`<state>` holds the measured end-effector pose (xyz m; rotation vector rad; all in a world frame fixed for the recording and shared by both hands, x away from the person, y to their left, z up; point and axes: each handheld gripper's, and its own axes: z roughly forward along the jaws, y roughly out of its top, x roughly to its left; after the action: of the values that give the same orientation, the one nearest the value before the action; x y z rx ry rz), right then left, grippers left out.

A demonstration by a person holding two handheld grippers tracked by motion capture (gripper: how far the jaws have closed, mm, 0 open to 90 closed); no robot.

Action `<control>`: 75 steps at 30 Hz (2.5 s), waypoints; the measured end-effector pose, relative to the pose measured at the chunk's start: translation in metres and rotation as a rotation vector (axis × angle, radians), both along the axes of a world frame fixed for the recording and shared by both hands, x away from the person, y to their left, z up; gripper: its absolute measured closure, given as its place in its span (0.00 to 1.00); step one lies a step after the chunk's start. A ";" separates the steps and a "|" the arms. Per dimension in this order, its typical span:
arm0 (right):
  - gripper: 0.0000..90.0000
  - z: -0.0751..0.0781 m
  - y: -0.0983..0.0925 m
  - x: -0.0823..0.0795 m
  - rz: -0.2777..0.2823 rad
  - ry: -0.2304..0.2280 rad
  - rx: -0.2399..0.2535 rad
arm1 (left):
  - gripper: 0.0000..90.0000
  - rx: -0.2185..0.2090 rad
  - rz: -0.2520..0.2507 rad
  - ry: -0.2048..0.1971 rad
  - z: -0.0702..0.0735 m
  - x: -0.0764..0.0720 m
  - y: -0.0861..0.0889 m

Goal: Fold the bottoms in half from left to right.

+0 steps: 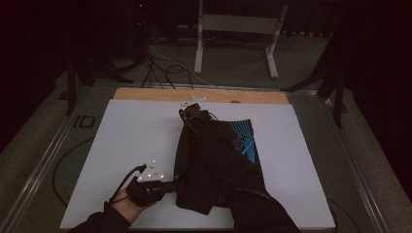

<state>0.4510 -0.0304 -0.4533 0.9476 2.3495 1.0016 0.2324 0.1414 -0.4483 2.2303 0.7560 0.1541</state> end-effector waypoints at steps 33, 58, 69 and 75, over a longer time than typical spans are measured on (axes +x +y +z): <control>0.97 0.014 -0.066 -0.005 -0.067 -0.039 0.010 | 0.95 -0.013 -0.125 -0.030 0.015 0.014 -0.049; 0.97 0.020 -0.106 -0.008 -0.109 -0.053 0.022 | 0.95 -0.010 -0.191 -0.047 0.019 0.021 -0.080; 0.97 0.022 -0.123 -0.008 -0.132 -0.063 0.014 | 0.95 -0.009 -0.226 -0.044 0.017 0.024 -0.099; 0.97 0.021 -0.132 -0.008 -0.150 -0.063 0.017 | 0.95 -0.014 -0.240 -0.044 0.016 0.027 -0.108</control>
<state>0.4433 -0.1623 -0.4328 1.0656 2.1866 0.9792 0.2592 0.0331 -0.4325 2.2756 0.4592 0.0791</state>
